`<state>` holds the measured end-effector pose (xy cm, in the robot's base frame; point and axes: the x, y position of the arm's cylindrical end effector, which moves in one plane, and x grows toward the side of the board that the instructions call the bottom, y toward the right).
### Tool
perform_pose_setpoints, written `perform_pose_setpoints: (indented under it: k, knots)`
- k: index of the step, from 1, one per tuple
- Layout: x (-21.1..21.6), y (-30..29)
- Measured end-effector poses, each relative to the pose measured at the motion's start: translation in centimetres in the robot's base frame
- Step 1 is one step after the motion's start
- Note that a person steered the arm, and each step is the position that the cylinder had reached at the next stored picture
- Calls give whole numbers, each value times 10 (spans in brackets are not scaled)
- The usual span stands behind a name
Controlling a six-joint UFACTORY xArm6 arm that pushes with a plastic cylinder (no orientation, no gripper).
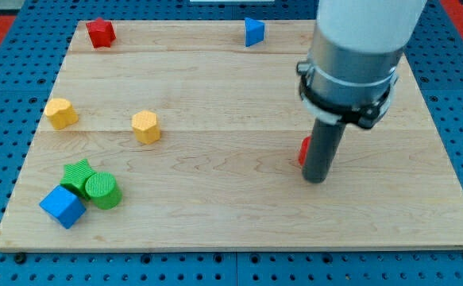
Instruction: Move red circle towards top right
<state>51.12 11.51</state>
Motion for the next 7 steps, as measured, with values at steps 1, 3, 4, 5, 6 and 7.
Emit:
perform_pose_setpoints:
  k: [1, 3, 4, 5, 6, 7]
  knots:
    - [-49, 6]
    - [-144, -4]
    - [-187, -17]
    - [-221, 26]
    - [-263, 32]
    - [-299, -19]
